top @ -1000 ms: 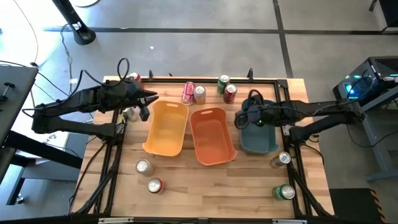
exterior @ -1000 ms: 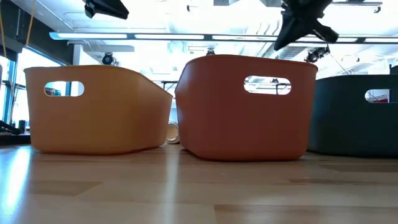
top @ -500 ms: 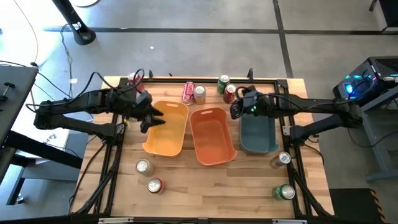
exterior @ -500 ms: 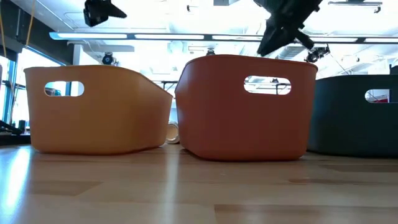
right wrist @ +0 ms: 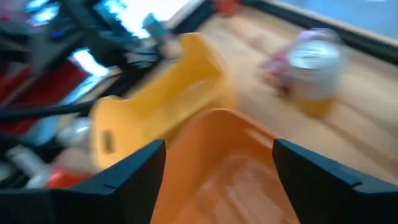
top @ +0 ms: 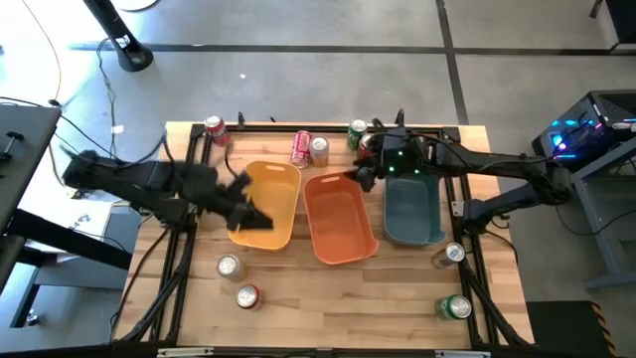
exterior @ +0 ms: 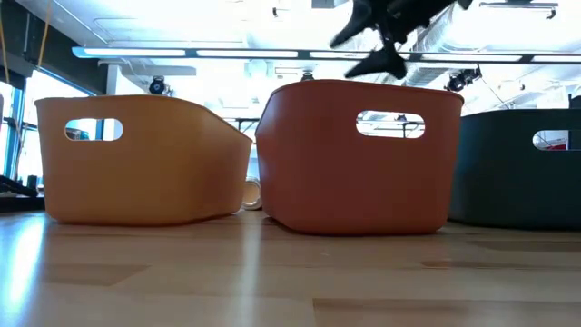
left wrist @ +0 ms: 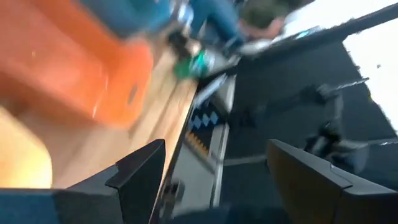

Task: Sort soda cans
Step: Put the bottom orange soda can into the yellow bin

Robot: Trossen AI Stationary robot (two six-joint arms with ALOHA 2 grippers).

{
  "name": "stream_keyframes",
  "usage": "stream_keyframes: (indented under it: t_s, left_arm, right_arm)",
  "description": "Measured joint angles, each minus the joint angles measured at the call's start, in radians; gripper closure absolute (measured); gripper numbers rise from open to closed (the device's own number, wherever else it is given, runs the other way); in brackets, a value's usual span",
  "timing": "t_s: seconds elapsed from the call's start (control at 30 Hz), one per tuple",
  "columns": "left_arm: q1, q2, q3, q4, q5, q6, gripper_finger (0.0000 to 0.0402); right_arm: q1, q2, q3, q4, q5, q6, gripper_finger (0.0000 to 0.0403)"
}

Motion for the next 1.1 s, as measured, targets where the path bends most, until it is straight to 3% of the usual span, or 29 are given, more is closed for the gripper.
stream_keyframes:
  t_s: [0.17, 0.33, 0.53, 0.77, 1.0, 1.1]
  left_arm:
    - [-0.197, 0.067, 0.000, -0.016, -0.089, -0.116, 0.0128]
    - [-0.331, 0.131, 0.000, -0.126, -0.096, -0.154, 0.0128]
    - [-0.442, 0.148, 0.000, -0.259, -0.102, -0.057, 0.0128]
    - [-0.536, 0.142, 0.000, -0.430, -0.178, 0.083, 0.0128]
    - [-0.579, 0.146, 0.000, -0.438, -0.202, 0.083, 0.0128]
    - [-0.581, 0.164, 0.000, -0.438, -0.205, 0.062, 0.0128]
  right_arm:
    - [0.062, 0.025, 0.000, 0.143, -0.129, -0.045, 0.0107]
    - [0.166, 0.025, 0.000, 0.218, -0.092, 0.006, 0.0107]
    - [0.322, 0.025, 0.000, 0.228, 0.141, 0.172, 0.0107]
    - [0.505, 0.025, 0.000, 0.229, 0.462, 0.355, 0.0107]
    - [0.620, 0.025, 0.000, 0.160, 0.635, 0.442, 0.0107]
    - [0.649, 0.025, 0.000, 0.129, 0.654, 0.464, 0.0107]
